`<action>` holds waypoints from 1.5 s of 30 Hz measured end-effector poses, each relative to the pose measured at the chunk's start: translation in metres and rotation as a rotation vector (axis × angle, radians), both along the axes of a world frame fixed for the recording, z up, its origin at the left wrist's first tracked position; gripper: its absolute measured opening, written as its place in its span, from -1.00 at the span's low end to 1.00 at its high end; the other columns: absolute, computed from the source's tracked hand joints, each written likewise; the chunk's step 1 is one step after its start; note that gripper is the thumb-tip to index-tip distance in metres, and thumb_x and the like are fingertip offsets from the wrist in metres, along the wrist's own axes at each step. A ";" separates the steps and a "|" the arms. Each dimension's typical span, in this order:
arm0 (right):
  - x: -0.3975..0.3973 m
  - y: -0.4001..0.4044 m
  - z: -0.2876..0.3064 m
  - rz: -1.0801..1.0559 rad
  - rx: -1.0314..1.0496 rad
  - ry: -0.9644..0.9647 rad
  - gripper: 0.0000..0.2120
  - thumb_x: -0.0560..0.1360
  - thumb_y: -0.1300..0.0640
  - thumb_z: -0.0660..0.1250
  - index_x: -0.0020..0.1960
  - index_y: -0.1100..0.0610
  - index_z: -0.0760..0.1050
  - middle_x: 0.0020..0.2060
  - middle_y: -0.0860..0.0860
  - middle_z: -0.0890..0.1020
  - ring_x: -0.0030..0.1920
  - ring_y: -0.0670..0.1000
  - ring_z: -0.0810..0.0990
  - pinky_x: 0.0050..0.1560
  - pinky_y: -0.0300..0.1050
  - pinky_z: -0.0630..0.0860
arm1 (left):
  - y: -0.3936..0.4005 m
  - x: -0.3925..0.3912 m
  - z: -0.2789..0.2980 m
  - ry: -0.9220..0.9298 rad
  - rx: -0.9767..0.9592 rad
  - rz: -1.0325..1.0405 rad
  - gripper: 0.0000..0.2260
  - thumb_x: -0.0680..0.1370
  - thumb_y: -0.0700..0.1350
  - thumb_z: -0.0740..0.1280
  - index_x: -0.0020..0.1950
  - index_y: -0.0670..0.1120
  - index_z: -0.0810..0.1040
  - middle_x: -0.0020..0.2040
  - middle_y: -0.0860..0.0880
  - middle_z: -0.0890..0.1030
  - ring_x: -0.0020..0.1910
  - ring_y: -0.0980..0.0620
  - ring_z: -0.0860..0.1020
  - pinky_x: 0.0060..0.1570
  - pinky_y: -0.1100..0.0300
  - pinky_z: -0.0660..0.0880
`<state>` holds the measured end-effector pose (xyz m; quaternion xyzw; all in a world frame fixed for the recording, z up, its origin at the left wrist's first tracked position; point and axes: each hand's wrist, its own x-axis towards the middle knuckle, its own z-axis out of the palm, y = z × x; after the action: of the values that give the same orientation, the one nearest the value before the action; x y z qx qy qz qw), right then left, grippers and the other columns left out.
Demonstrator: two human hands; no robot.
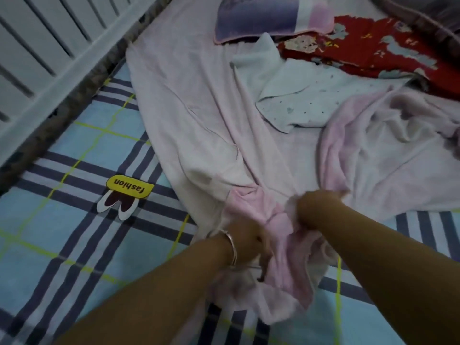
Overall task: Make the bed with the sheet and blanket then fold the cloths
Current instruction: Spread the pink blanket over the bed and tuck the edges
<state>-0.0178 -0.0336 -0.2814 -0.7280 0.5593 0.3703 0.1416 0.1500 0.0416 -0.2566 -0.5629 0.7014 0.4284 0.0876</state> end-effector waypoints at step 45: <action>0.281 0.069 0.027 -0.080 0.341 -0.589 -0.56 0.59 0.00 0.18 0.40 0.19 0.37 0.33 0.18 0.48 0.32 0.17 0.47 0.28 -0.08 0.40 | 0.071 0.265 0.014 -0.584 -0.098 0.417 -0.52 0.64 -0.04 0.05 0.50 0.25 -0.04 0.40 -0.14 0.26 0.29 -0.16 0.45 0.27 0.04 0.38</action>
<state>0.2630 0.0349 -0.2549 -0.7471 0.4525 0.2267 0.4310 0.4155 0.1122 -0.2427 -0.7961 0.5365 0.2240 0.1680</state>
